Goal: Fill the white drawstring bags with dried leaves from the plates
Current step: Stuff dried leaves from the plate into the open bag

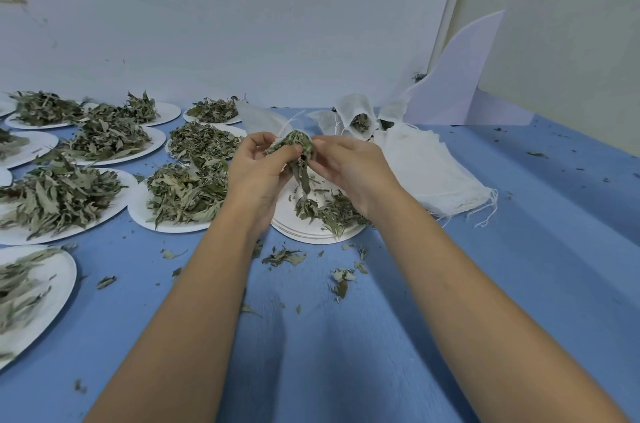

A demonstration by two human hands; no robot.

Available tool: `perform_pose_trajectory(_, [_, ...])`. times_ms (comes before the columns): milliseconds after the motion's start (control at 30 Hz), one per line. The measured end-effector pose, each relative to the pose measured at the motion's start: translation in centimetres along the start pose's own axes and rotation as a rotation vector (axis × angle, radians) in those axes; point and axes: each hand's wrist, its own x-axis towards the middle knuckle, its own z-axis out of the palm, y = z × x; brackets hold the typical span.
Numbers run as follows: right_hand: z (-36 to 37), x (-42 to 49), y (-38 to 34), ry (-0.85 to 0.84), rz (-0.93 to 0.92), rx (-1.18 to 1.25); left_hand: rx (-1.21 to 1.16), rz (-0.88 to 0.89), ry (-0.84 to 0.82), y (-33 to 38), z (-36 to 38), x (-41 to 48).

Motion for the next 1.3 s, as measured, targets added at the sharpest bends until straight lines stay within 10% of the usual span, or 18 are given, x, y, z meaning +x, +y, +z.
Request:
perform_pose_trajectory(333, [0.6,-0.3,1.3,0.265,-0.453,-0.749,0.184,0.037,0.086,-0.5,0.2,0.0])
perform_pose_trajectory(800, [2.3,-1.9,2.9,0.13,-0.771,-0.91,0.617,0.372,0.396,-0.8,0.6,0.1])
perform_pose_trajectory(1300, [0.4,0.1,1.3,0.312,-0.352,-0.621,0.234,-0.015,0.044,0.1,1.9,-0.1])
